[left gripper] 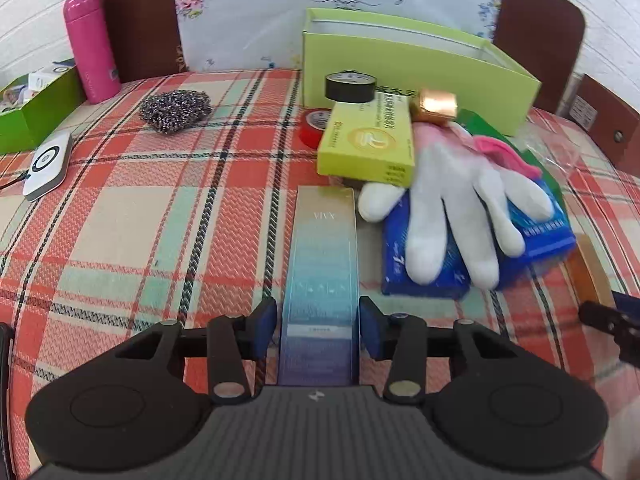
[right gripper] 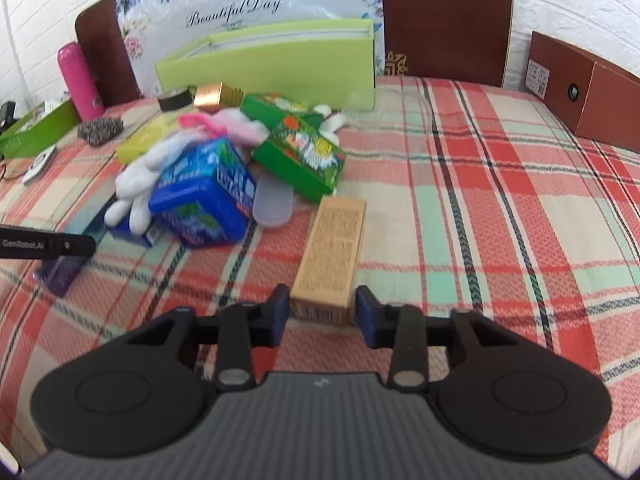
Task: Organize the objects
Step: 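Grasp the blue-gradient VIVX box with left tool while right tool grasps tan box, then carry both boxes into the lime-green box and open both tools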
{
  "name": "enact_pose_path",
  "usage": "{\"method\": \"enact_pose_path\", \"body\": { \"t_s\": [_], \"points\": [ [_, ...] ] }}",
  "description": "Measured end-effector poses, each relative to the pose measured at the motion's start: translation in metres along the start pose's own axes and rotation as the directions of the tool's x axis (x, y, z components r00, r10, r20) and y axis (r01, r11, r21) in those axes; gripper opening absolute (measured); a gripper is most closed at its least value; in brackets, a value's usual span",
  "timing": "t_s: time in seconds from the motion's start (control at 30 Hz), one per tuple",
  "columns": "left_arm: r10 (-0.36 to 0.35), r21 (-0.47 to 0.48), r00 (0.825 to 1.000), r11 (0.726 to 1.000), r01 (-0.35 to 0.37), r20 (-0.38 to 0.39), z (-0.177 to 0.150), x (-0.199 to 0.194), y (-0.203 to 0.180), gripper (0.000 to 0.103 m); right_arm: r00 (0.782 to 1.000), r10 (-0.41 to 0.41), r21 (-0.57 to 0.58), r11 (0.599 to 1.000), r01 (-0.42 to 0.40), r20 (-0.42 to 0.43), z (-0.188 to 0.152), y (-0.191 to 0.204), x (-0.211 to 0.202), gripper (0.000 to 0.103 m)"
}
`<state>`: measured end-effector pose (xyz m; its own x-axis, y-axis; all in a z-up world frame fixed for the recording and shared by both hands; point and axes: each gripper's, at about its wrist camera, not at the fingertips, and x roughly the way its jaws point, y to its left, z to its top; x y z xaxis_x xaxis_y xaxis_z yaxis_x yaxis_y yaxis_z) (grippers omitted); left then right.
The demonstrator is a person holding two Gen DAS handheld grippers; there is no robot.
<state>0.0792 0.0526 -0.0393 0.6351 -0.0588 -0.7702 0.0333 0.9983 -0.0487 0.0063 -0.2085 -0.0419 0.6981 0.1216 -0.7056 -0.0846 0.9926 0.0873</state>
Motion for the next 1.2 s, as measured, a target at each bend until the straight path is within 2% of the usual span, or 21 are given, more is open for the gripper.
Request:
{"method": "enact_pose_path", "body": {
  "t_s": [0.03,0.07,0.13,0.2,0.27,0.3,0.33,0.37,0.4,0.5,0.6,0.73,0.87,0.93,1.07,1.2],
  "points": [
    [0.006,0.001,1.000,1.000,-0.006,0.000,0.002,0.002,-0.001,0.048,1.000,-0.007,-0.003,1.000,0.007,0.021,0.000,0.002,0.001,0.060],
    [0.011,0.006,1.000,1.000,-0.011,0.002,0.004,0.004,-0.002,0.048,0.999,-0.019,-0.011,1.000,0.020,0.036,0.000,0.004,0.003,0.061],
    [0.017,0.015,1.000,1.000,-0.017,0.001,0.005,0.008,-0.003,0.048,0.998,-0.053,-0.027,0.998,0.054,0.027,0.000,0.007,0.010,0.061],
    [0.015,0.007,1.000,1.000,-0.015,0.006,0.005,0.011,-0.002,0.052,0.999,-0.052,-0.015,0.999,0.052,-0.001,-0.003,0.005,0.017,0.059],
    [0.013,-0.004,1.000,1.000,-0.013,0.024,0.004,0.012,0.001,0.055,0.999,-0.051,0.001,0.999,0.051,0.017,-0.006,0.003,0.016,0.057],
    [0.008,-0.006,1.000,1.000,-0.007,0.029,0.003,0.012,0.001,0.053,0.998,-0.053,-0.002,0.999,0.053,0.019,-0.006,0.003,0.016,0.055],
    [-0.004,-0.002,0.999,1.000,0.004,0.032,0.003,0.011,0.002,0.040,0.998,-0.057,0.000,0.998,0.057,0.021,-0.006,0.002,0.015,0.050],
    [-0.009,0.001,1.000,1.000,0.009,0.030,0.004,0.010,0.002,0.040,0.998,-0.062,0.001,0.998,0.062,0.022,-0.005,0.001,0.014,0.045],
    [-0.014,-0.001,1.000,1.000,0.014,0.022,0.004,0.008,0.002,0.040,0.998,-0.057,0.003,0.998,0.057,0.022,-0.005,-0.001,0.013,0.033],
    [-0.052,-0.015,0.998,0.998,0.053,0.022,0.001,-0.006,0.008,0.040,1.000,-0.009,0.006,1.000,0.009,0.011,-0.004,-0.006,0.000,0.030],
    [-0.077,0.015,0.995,0.997,0.076,0.060,0.003,-0.032,0.011,0.040,0.997,0.067,-0.015,0.998,-0.067,0.036,0.003,-0.006,-0.028,0.030],
    [-0.131,0.053,0.978,0.991,0.124,0.160,0.031,-0.062,0.009,0.041,0.975,0.138,-0.075,0.989,-0.127,0.171,0.041,0.002,-0.061,0.030],
    [-0.180,0.107,0.945,0.982,0.157,0.272,0.075,-0.081,-0.005,0.041,0.943,0.188,-0.120,0.980,-0.160,0.276,0.093,0.013,-0.063,0.030],
    [-0.199,0.137,0.926,0.977,0.163,0.321,0.099,-0.084,-0.014,0.041,0.934,0.174,-0.135,0.981,-0.138,0.312,0.121,0.018,-0.053,0.030],
    [-0.228,0.126,0.912,0.972,0.197,0.340,0.152,-0.065,-0.025,0.041,0.932,0.159,-0.129,0.984,-0.122,0.326,0.175,0.025,-0.015,0.030],
    [-0.217,0.105,0.920,0.976,0.192,0.328,0.198,-0.023,-0.033,0.041,0.952,0.094,-0.136,0.989,-0.056,0.293,0.214,0.031,0.039,0.030]
  ]
}}
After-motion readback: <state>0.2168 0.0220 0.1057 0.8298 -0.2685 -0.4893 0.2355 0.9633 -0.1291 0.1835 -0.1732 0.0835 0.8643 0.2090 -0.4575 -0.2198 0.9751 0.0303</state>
